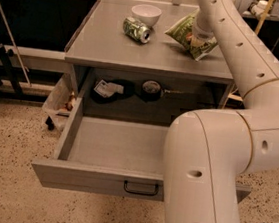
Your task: Pick green jalapeno chip bag from top drawer and place on counter
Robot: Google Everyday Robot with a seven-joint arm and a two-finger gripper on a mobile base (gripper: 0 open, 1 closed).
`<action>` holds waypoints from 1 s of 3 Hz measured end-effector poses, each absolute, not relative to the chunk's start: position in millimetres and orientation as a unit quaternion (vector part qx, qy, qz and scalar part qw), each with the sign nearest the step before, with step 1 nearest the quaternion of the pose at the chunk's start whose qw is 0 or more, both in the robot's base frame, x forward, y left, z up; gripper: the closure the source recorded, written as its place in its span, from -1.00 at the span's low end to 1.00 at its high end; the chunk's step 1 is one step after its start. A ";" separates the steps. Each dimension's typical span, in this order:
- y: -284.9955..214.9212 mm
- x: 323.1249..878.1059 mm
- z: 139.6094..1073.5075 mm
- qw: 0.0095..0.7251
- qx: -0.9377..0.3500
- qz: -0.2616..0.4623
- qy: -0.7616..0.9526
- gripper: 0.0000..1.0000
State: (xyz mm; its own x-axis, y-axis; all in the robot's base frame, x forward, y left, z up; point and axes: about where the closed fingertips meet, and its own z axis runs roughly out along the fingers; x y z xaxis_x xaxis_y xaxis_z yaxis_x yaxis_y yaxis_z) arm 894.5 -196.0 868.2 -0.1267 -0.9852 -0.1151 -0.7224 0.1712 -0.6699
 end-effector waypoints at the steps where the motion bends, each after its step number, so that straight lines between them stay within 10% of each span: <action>1: -196.0 894.5 868.2 0.279 -0.599 -0.236 0.713 -0.77; 3: -195.7 894.2 872.4 0.278 -0.600 -0.235 0.712 -1.00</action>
Offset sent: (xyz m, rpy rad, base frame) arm 0.0000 0.0000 0.0000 0.0000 0.0000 0.0000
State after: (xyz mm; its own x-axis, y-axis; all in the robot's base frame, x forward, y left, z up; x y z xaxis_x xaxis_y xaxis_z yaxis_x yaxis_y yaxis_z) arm 894.2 -195.7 872.4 -0.1259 -0.9854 -0.1145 -0.7236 0.1701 -0.6690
